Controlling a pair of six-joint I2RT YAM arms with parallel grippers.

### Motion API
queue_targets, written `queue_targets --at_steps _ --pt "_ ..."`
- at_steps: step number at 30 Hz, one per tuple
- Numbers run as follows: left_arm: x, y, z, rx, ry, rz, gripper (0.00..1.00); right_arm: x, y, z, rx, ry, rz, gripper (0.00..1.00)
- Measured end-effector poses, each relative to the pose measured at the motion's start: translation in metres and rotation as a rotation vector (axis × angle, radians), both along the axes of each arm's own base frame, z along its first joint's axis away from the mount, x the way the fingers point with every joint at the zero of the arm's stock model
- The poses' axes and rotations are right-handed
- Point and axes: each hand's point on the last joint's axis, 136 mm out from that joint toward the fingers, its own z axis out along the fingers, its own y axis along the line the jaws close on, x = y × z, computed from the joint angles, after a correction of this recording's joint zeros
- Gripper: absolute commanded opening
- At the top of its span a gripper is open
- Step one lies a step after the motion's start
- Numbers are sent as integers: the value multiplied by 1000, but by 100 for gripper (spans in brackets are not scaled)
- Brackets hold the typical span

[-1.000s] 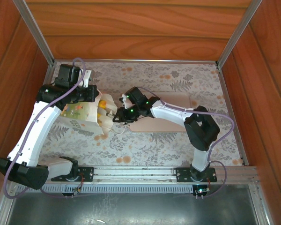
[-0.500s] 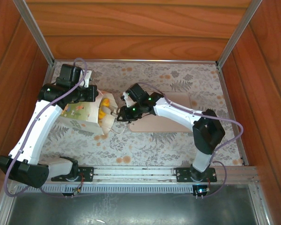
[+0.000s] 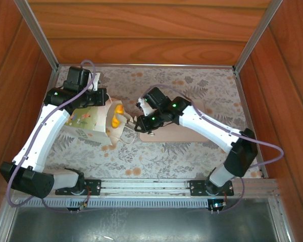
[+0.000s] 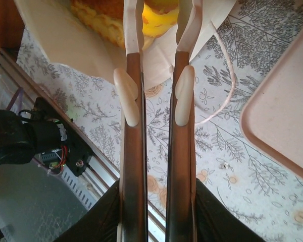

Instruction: Take the fake bread out of the paper bag

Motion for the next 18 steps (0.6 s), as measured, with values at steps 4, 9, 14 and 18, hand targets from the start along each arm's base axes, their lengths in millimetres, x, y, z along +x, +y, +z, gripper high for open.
queue_targets --at_steps 4,9,14,18 --pt "3 1 3 2 -19 9 0 -7 -24 17 -28 -45 -19 32" --pt "8 8 7 21 -68 46 0 -14 -79 27 -135 -112 -91 32" --pt "10 9 9 20 -91 51 0 -3 -152 29 -283 -122 -266 32" --pt "11 7 11 13 -105 43 0 11 -212 18 -448 -57 -424 32"
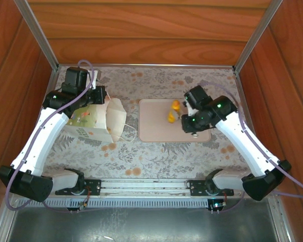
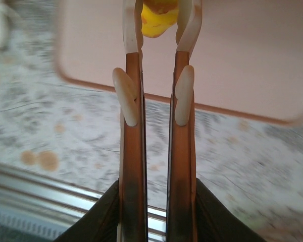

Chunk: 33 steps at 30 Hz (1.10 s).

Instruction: Take the fake bread out of the paper bag

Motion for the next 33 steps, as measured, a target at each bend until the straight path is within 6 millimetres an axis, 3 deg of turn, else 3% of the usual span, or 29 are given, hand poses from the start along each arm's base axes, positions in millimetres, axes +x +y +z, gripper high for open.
queue_targets --at_steps 6,12,22,24,33 --pt "0 -4 3 -19 -14 -20 0 22 -58 -10 -208 112 -128 32" --pt "-1 -7 1 -33 -17 -36 0 54 -84 -18 -292 179 -142 33" --pt "-6 -8 0 -45 -30 -43 0 72 -88 -52 -343 311 -61 38" --pt "-5 -8 1 -47 -35 -44 0 76 -87 -58 -350 321 -53 42" --pt "-5 -10 3 -55 -41 -49 0 89 -86 -65 -350 286 -40 50"
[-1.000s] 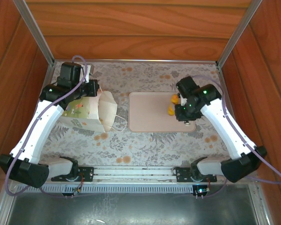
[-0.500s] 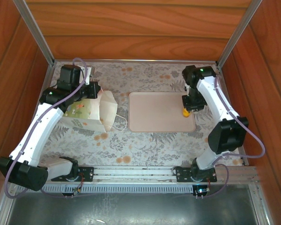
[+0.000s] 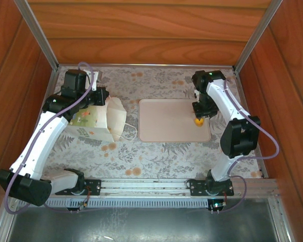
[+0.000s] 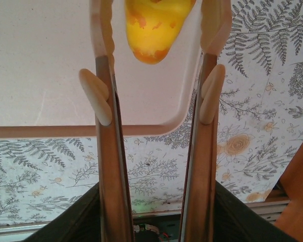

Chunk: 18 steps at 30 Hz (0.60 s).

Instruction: Take the fake bread out of the paper bag

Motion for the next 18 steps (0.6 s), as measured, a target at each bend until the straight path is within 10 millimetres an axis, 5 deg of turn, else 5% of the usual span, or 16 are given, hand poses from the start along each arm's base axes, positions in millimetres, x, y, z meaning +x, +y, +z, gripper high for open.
queue_targets --at_steps 8,18 --pt "1 0 1 -4 -7 2 0 -2 -5 -11 -4 18 5 38" --pt "-1 1 2 -6 -14 3 0 12 -13 -12 -61 -22 68 39"
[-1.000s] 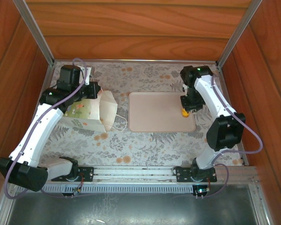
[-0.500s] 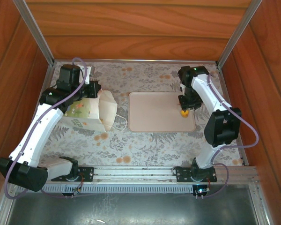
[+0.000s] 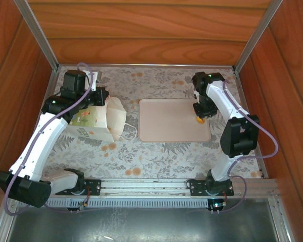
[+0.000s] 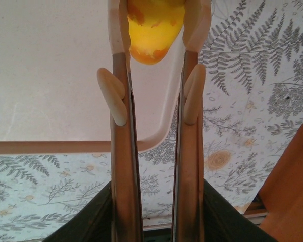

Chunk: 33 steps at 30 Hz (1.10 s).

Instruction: Take the fake bread out of the paper bag

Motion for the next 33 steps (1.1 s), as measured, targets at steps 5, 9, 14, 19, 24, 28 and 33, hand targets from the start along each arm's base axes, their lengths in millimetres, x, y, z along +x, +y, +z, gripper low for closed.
queue_targets --at_steps 5,9,14,19,24,28,33 --pt "0 0 1 -1 -2 0 0 2 -3 -6 -23 21 18 41" --pt "-1 0 0 -1 0 1 0 5 -5 -9 -33 19 17 41" --pt "-4 1 3 -7 -10 4 0 9 -8 -11 -38 13 14 44" --pt "-4 2 5 -10 -13 5 0 9 -9 -11 -42 15 14 47" --pt "-4 2 5 -13 -10 8 0 13 -5 -6 -25 -4 11 51" --pt "-4 2 5 -18 -6 13 0 14 -1 4 7 -40 7 51" --pt "-4 2 5 -17 -6 17 0 7 11 24 101 -95 4 46"
